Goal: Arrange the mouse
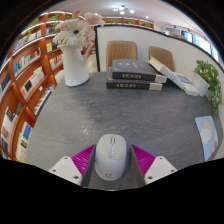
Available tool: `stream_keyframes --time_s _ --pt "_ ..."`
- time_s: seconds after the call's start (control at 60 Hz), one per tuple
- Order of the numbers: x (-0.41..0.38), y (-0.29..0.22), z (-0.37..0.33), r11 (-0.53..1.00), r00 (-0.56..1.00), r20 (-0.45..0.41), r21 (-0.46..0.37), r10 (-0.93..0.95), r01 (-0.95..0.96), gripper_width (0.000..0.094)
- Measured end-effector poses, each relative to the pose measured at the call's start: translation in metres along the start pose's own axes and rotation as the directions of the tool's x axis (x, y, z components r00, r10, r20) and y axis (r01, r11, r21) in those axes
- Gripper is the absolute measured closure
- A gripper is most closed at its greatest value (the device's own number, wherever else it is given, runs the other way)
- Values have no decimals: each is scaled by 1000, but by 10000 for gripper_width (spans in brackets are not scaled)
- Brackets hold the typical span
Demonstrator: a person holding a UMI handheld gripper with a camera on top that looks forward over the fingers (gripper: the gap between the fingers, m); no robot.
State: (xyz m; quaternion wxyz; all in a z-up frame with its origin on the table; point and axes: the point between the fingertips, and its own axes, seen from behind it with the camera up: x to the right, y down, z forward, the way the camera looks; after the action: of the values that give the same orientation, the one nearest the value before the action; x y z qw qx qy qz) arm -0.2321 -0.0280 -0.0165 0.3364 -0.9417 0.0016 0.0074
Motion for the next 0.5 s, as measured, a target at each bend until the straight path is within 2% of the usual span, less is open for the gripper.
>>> stream_keyframes --time_s 0.017,0.05,0.167,0.267,0.417,0.5 --pt "0 0 0 1000 1000 0 -1 -3 3 278" --pt "-1 1 0 1000 1000 3 -4 -11 11 416" --pt "-7 6 -2 999 998 43 -20 -40 41 440" --pt "-6 7 -4 999 998 49 -10 -42 43 524" --pt "-7 7 -6 999 996 81 -22 -47 49 600" --pt "-8 2 -13 998 990 128 -34 -54 59 600"
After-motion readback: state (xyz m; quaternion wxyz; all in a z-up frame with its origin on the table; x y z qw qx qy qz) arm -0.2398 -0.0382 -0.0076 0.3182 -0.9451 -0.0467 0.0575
